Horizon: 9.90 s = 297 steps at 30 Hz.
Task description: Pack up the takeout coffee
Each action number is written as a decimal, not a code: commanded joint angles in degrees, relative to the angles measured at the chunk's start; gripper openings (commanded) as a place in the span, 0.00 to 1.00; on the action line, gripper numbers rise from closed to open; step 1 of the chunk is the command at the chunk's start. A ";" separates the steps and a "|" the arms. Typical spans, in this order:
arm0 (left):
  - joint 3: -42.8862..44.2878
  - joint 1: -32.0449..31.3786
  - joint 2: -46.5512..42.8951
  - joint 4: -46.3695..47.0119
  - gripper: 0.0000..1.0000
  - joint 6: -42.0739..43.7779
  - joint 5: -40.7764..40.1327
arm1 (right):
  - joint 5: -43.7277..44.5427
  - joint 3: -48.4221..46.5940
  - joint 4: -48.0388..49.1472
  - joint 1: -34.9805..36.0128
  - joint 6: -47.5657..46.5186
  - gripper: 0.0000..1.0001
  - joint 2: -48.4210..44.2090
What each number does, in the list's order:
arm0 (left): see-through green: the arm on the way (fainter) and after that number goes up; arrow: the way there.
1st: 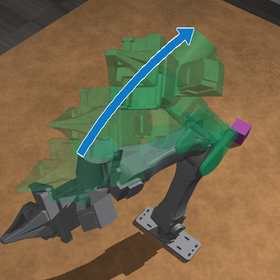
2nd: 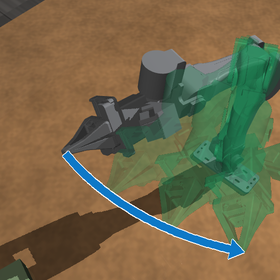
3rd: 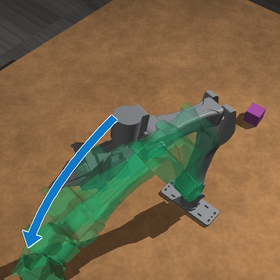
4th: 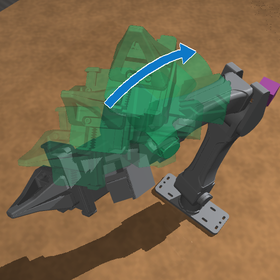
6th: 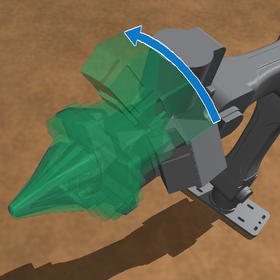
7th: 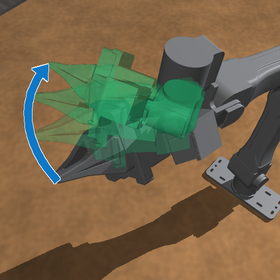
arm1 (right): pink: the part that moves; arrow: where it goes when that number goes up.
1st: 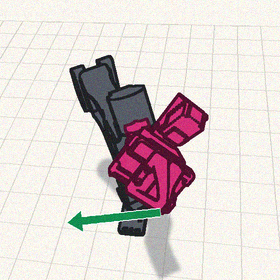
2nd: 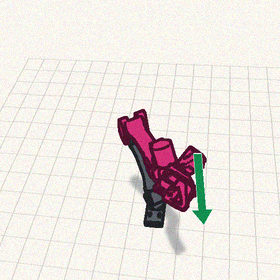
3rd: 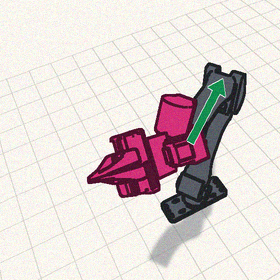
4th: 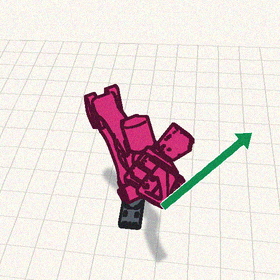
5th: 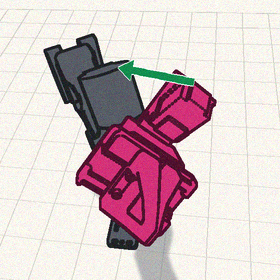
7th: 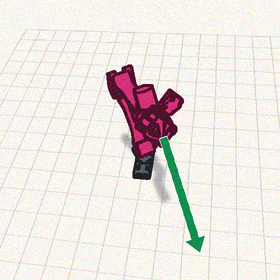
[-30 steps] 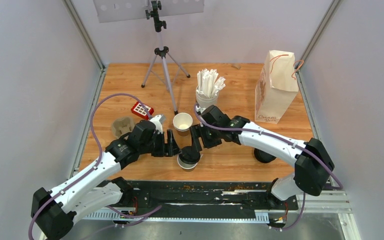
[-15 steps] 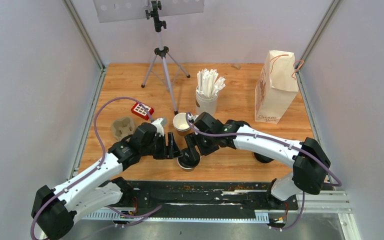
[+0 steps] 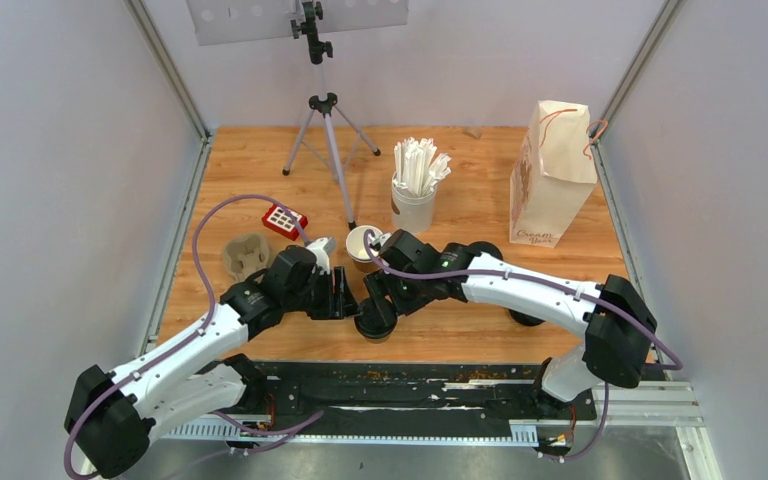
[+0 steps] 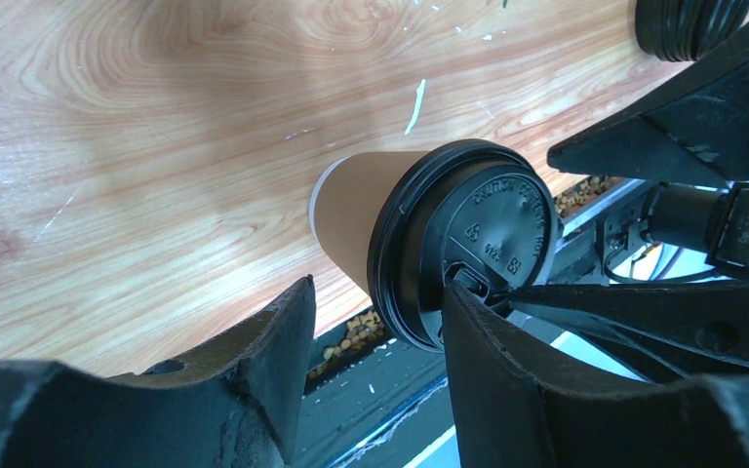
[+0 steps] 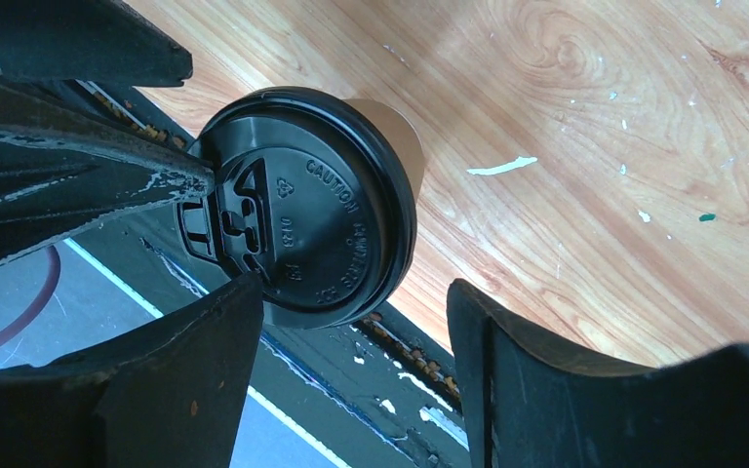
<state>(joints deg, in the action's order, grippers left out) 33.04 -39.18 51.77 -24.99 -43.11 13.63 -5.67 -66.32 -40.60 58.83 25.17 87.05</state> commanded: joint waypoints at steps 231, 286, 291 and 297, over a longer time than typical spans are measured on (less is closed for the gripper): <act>26.08 0.33 -30.00 -28.63 1.00 18.22 -38.26 | 23.24 -11.95 -10.95 3.58 0.13 0.75 5.51; 18.94 0.29 -19.63 -23.37 1.00 17.25 -28.55 | 24.78 -51.33 -26.84 -28.92 -16.48 0.95 1.97; 18.62 0.33 -17.54 -20.70 0.99 18.69 -21.22 | 32.49 -50.03 -23.20 -32.93 -20.58 0.94 -2.00; 19.85 0.29 -14.17 -19.00 0.93 13.65 -16.56 | 37.68 -44.45 -15.76 -41.44 -17.04 0.95 -9.05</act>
<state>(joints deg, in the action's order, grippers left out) 50.11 -38.92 35.88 -47.72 -26.44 -8.34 26.79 -112.75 -61.36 22.22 7.33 81.32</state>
